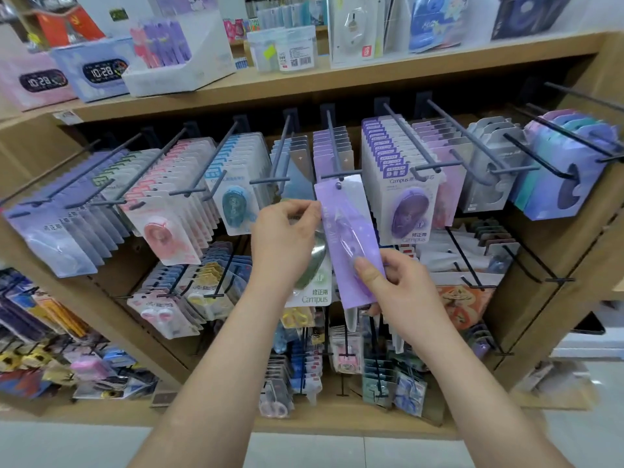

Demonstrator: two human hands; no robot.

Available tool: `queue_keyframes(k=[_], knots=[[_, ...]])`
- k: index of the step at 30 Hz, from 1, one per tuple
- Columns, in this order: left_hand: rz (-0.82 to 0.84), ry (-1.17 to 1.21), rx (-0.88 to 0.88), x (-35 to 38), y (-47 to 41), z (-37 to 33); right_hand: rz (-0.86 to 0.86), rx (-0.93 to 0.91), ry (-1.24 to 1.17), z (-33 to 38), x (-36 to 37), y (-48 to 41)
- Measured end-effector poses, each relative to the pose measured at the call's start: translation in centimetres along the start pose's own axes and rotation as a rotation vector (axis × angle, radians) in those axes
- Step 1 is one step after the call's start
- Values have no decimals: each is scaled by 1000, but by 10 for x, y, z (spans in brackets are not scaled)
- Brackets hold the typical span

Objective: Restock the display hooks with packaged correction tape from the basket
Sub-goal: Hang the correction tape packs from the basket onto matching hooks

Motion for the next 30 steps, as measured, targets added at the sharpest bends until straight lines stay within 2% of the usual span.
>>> queue_keyframes(k=[4, 8, 13, 19, 23, 26, 28, 30], knots=[[136, 25, -79, 3, 16, 16, -33, 19, -6, 5, 1, -7], [162, 75, -137, 3, 30, 30, -79, 43, -39, 4, 7, -23], [57, -15, -106, -12, 29, 37, -141, 95, -80, 2, 19, -51], [-62, 253, -177, -38, 33, 51, -215, 170, -115, -9, 33, -74], [-60, 360, -161, -53, 34, 54, -188, 269, -162, -18, 44, -75], [-50, 422, -133, -68, 35, 55, -185, 375, -23, -35, 44, -59], [-50, 447, -106, -79, 34, 57, -170, 337, 69, -30, 48, -40], [-54, 466, -89, -90, 33, 60, -28, 293, 42, -12, 59, -17]])
Point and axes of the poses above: each hand's wrist, its own y-axis away from the middle knuckle, its own x-axis out of the palm, z = x × y, the point moved 5 cm from there along -y, towards the middle knuckle, and after that the axes turned 1 degree about y, right-handed, at the moved point
